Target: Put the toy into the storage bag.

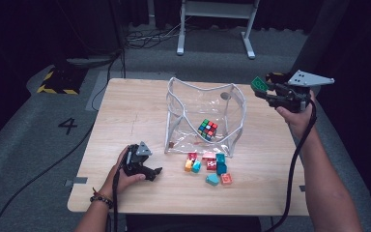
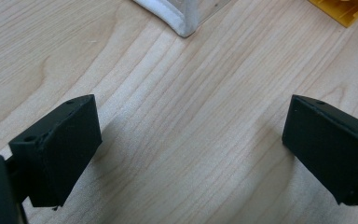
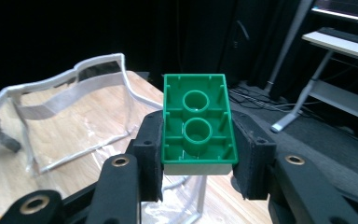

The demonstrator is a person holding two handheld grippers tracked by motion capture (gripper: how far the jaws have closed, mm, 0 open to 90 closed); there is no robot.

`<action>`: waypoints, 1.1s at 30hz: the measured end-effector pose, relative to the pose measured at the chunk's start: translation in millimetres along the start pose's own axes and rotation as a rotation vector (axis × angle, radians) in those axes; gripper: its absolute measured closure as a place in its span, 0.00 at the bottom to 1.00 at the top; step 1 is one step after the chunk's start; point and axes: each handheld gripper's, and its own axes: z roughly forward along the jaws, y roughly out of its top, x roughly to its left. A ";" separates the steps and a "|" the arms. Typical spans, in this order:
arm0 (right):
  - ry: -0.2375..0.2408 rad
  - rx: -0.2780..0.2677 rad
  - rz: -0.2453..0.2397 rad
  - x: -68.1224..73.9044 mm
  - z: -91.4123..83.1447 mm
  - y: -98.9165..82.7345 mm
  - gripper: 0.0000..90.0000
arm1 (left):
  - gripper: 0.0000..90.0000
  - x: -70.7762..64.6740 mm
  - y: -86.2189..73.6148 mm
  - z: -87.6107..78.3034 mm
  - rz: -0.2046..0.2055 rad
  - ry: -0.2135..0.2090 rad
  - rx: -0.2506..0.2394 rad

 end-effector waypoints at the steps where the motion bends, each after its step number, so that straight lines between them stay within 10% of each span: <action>1: 0.013 -0.003 -0.008 -0.2 1.4 2.5 0.66 | 0.05 -0.8 -0.3 -0.2 -0.012 -0.004 0.005; 23: 0.205 0.123 -0.089 24.6 77.8 23.9 0.66 | 0.05 0.4 0.3 -0.2 0.001 -0.005 0.005; 33: 0.282 0.356 -0.192 37.3 112.9 13.6 0.66 | 0.05 0.3 0.3 -0.2 -0.002 -0.007 0.005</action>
